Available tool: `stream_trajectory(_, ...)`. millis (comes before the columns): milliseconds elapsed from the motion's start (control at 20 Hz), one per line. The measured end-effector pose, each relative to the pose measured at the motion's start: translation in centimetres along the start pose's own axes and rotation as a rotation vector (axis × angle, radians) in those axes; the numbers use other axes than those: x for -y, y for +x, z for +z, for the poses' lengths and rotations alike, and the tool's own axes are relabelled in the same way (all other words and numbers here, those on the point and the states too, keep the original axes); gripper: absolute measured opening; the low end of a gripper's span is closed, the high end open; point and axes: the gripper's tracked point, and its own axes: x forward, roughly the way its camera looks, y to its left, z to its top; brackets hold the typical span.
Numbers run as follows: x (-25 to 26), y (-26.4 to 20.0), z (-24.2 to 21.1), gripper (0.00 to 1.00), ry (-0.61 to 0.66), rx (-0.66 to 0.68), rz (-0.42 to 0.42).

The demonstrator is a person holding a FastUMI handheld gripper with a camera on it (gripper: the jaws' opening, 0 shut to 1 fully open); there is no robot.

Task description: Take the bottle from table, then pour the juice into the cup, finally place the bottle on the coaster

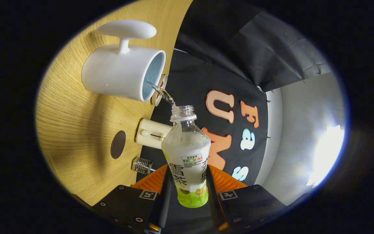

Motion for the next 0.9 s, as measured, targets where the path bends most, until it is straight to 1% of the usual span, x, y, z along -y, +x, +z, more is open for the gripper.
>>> stream_trajectory(550, 0.5, 0.5, 0.1, 0.54, -0.049, 0.031, -0.008)
stream_trajectory(900, 1.4, 0.6, 0.6, 0.54, -0.095, 0.061, -0.028)
